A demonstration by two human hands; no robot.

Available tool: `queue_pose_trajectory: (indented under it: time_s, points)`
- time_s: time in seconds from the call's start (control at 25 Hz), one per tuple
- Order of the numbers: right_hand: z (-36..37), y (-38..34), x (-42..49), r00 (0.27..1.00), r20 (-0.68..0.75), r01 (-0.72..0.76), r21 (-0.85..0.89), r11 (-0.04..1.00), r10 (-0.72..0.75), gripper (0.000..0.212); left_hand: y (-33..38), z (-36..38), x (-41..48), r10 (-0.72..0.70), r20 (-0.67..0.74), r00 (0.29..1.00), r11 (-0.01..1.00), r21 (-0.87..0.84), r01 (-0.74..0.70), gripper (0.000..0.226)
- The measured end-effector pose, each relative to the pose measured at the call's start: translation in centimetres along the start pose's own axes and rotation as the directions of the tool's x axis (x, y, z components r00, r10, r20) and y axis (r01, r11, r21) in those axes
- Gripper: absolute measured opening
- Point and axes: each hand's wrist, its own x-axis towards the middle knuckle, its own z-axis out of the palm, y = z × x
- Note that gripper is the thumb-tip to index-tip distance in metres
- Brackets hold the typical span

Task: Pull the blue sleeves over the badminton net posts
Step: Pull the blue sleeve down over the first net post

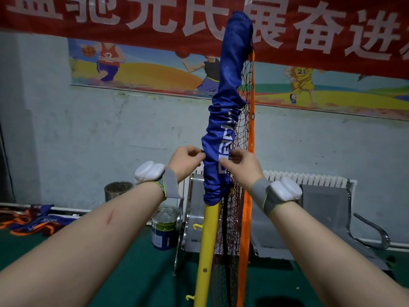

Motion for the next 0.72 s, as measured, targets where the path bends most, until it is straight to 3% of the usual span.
queue_pose_trajectory:
  time_s: [0.2, 0.72]
  points:
    - [0.1, -0.9, 0.7, 0.999, -0.045, 0.0, -0.044, 0.999, -0.002, 0.047, -0.2, -0.4, 0.2, 0.055, -0.004, 0.998, 0.997, 0.045, -0.055, 0.014]
    - [0.7, 2.0, -0.9, 0.997, 0.053, -0.047, -0.163, 0.985, 0.057, 0.044, -2.9, 0.9, -1.4, -0.075, 0.177, 0.981, 0.989, 0.141, 0.05, 0.023]
